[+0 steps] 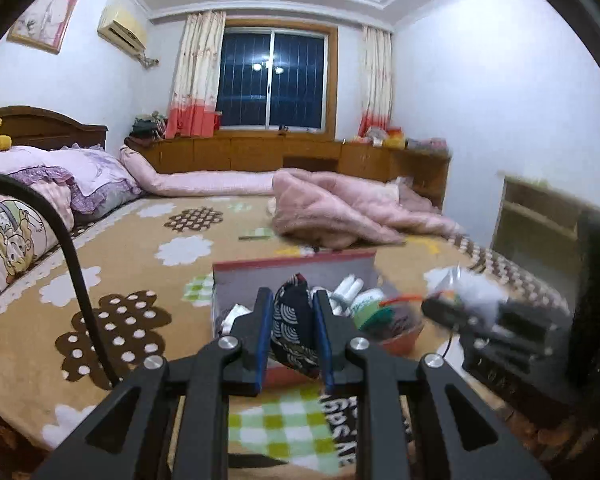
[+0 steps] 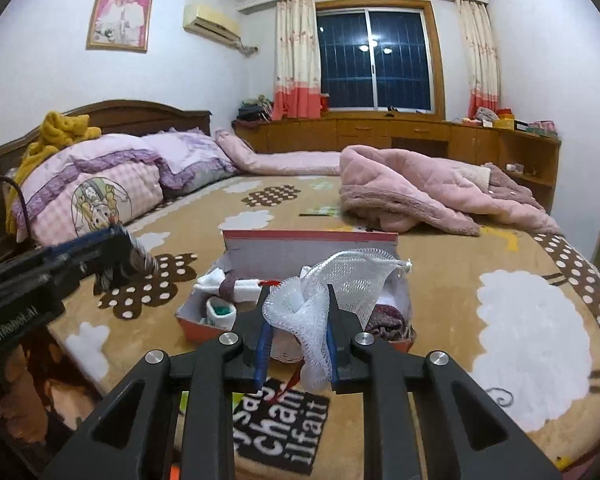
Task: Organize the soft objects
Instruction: 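Carry the patterned sock and mesh bag over the shoebox and lower them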
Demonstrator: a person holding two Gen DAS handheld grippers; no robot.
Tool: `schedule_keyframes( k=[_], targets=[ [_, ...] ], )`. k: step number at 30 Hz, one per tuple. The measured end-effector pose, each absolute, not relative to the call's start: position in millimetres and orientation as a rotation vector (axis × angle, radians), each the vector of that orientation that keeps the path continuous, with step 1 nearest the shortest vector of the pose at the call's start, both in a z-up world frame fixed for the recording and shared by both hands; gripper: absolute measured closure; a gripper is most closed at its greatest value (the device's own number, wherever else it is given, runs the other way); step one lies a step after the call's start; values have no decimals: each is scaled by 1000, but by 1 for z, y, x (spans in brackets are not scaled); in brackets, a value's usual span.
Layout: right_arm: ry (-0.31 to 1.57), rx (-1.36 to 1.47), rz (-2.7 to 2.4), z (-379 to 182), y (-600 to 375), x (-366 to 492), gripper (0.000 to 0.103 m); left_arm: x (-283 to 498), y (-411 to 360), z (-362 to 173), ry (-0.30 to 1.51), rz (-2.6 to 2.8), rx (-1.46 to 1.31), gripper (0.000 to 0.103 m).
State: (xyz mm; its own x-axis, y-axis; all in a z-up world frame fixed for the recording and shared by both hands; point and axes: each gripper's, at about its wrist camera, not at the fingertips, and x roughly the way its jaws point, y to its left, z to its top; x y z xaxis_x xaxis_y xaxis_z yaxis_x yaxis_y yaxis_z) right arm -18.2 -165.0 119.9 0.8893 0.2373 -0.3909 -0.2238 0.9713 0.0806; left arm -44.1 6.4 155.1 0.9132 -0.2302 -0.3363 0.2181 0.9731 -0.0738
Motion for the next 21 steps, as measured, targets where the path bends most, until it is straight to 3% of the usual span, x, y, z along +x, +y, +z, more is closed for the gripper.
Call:
schedule_keyframes(
  k=[8, 21],
  targets=[
    [390, 37, 242, 105, -171, -3, 81, -31, 10, 123, 283, -210, 5, 82],
    [378, 37, 260, 87, -169, 22, 82, 4, 15, 107, 334, -206, -31, 82]
  ],
)
